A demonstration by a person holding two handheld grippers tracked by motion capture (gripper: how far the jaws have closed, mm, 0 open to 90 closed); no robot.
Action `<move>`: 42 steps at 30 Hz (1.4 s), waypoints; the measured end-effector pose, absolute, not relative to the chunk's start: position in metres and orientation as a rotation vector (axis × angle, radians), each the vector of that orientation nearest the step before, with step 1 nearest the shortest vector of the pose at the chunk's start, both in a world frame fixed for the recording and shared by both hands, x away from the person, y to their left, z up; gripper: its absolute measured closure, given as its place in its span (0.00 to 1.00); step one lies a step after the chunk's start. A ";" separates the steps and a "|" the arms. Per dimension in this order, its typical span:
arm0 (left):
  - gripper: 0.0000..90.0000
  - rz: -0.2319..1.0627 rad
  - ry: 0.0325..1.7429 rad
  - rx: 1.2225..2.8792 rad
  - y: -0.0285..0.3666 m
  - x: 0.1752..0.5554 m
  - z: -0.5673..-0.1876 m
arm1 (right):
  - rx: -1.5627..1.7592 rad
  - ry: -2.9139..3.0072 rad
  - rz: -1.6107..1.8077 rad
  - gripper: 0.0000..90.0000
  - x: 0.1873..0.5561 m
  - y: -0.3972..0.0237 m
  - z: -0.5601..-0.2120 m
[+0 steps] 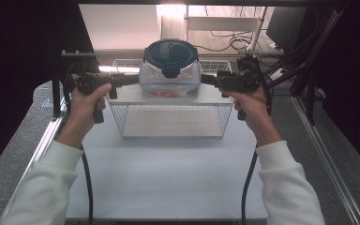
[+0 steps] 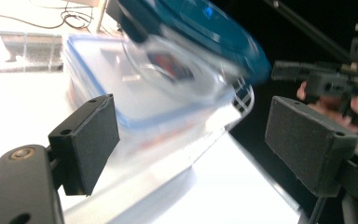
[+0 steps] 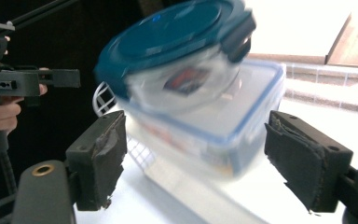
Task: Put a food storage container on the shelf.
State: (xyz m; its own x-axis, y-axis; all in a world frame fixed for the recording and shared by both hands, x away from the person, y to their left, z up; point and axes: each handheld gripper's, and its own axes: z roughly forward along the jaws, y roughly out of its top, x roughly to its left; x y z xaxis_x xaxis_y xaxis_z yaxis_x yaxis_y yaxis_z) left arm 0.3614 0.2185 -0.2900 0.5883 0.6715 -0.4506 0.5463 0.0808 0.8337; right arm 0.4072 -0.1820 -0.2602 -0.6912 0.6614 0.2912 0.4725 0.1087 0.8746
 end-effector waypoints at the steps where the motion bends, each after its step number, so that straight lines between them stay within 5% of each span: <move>1: 0.19 0.135 1.039 1.591 0.219 0.354 -0.294 | 1.122 2.205 1.626 0.24 0.401 -0.185 -0.264; 21: 0.19 0.274 1.133 1.735 0.233 0.238 -0.432 | 1.089 2.289 1.448 0.25 0.282 -0.244 -0.392; 31: 0.20 0.258 1.205 1.808 0.231 0.234 -0.461 | 1.182 2.381 1.324 0.26 0.277 -0.243 -0.437; 42: 0.20 0.268 1.229 1.806 0.234 0.239 -0.465 | 1.141 2.356 1.337 0.23 0.277 -0.243 -0.439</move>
